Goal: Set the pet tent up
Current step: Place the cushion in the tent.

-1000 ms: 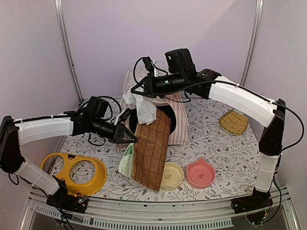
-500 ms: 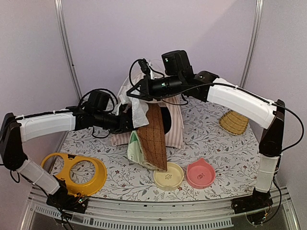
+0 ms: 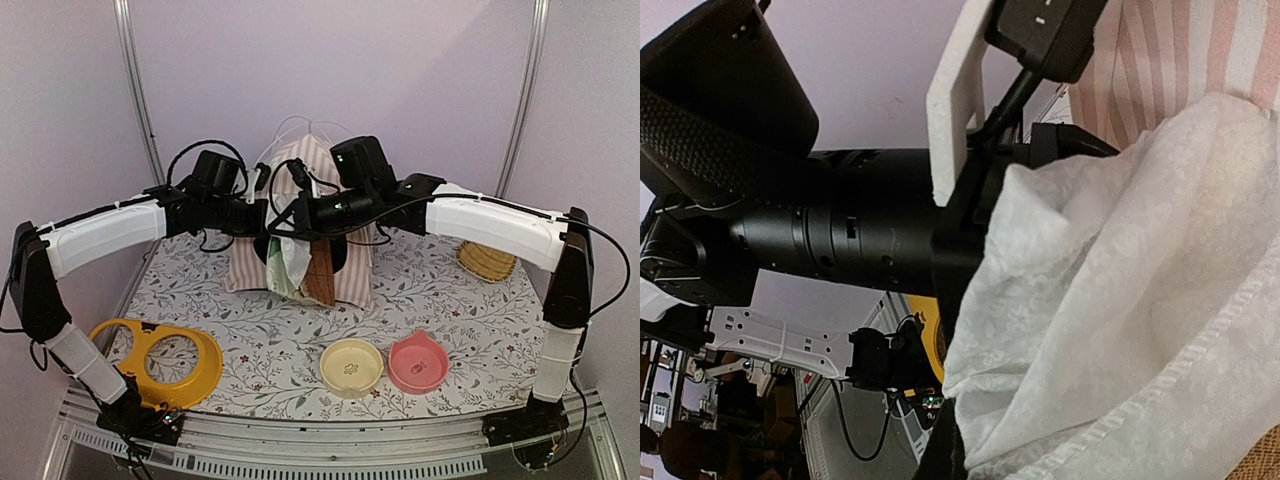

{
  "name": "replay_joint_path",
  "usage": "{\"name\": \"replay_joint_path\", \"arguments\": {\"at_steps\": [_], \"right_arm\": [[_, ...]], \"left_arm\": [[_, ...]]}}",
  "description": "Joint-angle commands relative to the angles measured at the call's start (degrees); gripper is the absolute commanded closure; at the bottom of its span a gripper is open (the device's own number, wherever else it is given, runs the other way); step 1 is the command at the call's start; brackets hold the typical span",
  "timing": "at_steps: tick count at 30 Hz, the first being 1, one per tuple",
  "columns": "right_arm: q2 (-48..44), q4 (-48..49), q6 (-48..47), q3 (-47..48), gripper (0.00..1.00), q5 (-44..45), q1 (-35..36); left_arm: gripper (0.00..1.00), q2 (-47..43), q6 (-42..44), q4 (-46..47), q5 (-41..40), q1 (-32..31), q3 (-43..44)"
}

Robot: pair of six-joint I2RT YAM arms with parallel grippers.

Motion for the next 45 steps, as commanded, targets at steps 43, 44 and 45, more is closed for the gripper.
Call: {"name": "replay_joint_path", "arguments": {"at_steps": [43, 44, 45], "right_arm": [[-2.20, 3.43, 0.87, -4.43, 1.00, -0.12, -2.40], [-1.97, 3.36, 0.92, -4.02, 1.00, -0.25, -2.38], [-1.63, 3.08, 0.86, -3.36, 1.00, -0.36, -2.38]], "left_arm": [[0.31, -31.90, -9.66, -0.11, -9.04, -10.35, -32.23], [0.31, -32.05, -10.70, 0.27, -8.81, -11.14, -34.06], [0.31, -31.93, -11.90, 1.21, -8.39, -11.99, -35.76]]}}
